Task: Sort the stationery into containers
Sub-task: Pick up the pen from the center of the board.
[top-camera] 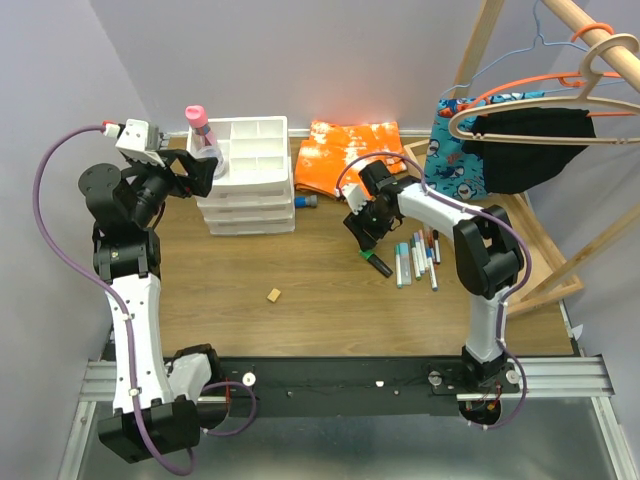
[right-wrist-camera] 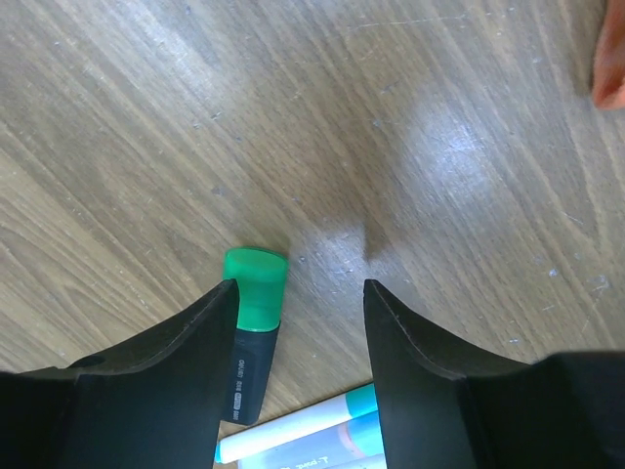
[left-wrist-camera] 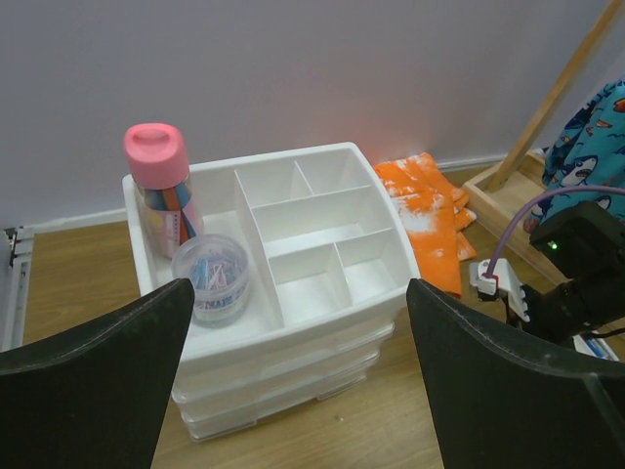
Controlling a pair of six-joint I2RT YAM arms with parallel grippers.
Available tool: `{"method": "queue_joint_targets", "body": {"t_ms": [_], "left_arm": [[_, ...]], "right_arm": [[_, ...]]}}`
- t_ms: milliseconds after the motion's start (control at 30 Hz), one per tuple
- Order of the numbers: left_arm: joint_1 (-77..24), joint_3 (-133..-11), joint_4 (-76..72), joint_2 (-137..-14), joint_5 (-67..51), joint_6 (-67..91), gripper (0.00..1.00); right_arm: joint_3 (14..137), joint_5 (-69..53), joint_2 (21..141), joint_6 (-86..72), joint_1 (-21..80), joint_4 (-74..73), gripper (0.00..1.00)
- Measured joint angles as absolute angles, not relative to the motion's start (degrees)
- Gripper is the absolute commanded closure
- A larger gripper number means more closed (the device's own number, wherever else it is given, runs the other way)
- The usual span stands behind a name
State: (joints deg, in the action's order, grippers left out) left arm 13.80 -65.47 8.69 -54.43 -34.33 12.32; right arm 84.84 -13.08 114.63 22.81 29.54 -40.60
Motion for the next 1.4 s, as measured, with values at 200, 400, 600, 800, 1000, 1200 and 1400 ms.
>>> {"method": "queue_joint_targets", "body": {"t_ms": [200, 400, 600, 800, 1000, 1200, 1400], "left_arm": [[14.2, -65.4, 8.9, -54.4, -34.3, 12.5, 0.01], [14.3, -65.0, 8.1, -54.5, -34.3, 13.4, 0.01], [14.5, -64.9, 7.8, -54.9, -34.3, 13.7, 0.01], [14.6, -64.9, 7.8, -55.4, -34.3, 13.7, 0.01], [14.6, -64.8, 6.7, -55.7, -34.3, 14.0, 0.01], [14.6, -64.8, 6.0, -56.4, -34.3, 14.5, 0.01], [14.6, -64.8, 5.7, -56.5, -34.2, 14.6, 0.01]], "right_arm": [[83.8, -14.6, 114.4, 23.8, 29.6, -41.4, 0.39], [81.9, -14.9, 114.3, 23.5, 29.6, -42.1, 0.42], [81.9, -14.9, 114.4, 22.3, 30.2, -42.1, 0.5], [80.5, -14.8, 113.8, 20.4, 31.5, -41.6, 0.49], [76.2, -12.4, 110.9, 17.8, 33.0, -40.8, 0.45], [75.4, -7.0, 110.5, 16.4, 33.8, -38.5, 0.57], [75.3, -4.3, 110.7, 15.9, 33.8, -37.2, 0.72]]}}
